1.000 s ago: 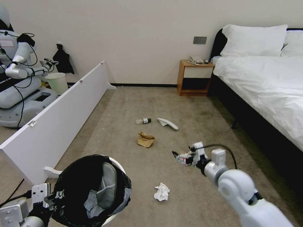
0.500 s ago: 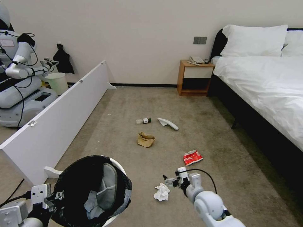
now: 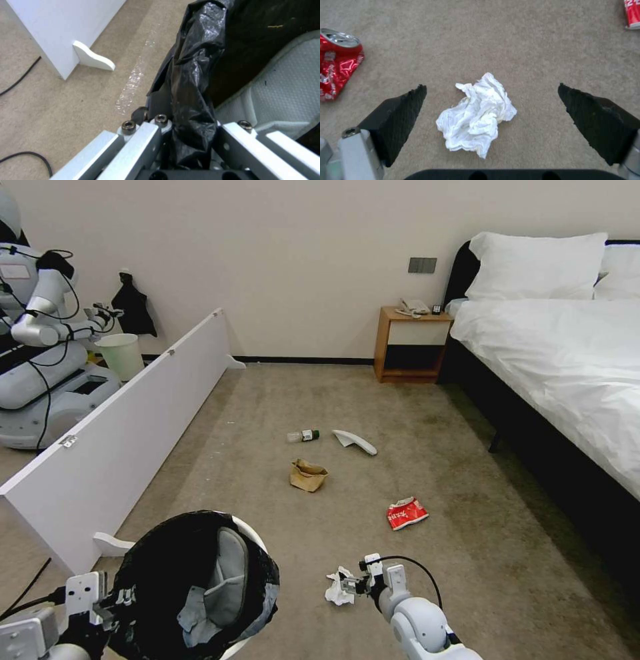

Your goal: Pick up the trash bin, then pick up the garbage from the floor and place it into the trash bin.

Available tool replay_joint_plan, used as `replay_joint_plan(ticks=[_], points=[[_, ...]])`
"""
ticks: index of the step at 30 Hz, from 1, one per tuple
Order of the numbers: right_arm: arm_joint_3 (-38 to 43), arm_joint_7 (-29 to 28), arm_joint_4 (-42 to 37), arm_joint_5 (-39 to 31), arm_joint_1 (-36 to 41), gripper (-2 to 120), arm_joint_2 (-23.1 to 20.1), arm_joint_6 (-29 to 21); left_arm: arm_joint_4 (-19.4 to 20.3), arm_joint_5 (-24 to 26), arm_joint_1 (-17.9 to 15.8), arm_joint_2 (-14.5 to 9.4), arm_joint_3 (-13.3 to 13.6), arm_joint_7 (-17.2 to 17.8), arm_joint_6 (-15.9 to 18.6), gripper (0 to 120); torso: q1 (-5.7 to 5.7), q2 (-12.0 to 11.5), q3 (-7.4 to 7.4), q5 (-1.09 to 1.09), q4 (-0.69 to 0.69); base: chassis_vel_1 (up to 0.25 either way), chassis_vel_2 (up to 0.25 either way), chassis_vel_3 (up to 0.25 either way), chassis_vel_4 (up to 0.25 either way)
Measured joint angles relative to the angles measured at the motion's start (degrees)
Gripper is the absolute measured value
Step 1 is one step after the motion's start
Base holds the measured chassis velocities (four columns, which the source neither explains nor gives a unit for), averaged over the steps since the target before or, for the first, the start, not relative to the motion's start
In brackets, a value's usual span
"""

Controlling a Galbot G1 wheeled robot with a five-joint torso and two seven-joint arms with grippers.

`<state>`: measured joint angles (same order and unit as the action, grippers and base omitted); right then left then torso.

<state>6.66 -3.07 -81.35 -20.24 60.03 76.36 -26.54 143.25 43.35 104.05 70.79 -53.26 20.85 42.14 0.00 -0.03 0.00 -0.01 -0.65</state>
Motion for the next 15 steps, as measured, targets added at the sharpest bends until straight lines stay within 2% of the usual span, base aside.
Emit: replay_joint_plan(ticks=[15], points=[[0.19,0.88,10.58,2.26,-3.96,100,4.41,1.85,0.01,0.02,0.24,0.02,-0.01,-0.08,0.00,3,0.00,0.00,0.00,0.00,0.01,0.000,0.000,0.000,0.000]])
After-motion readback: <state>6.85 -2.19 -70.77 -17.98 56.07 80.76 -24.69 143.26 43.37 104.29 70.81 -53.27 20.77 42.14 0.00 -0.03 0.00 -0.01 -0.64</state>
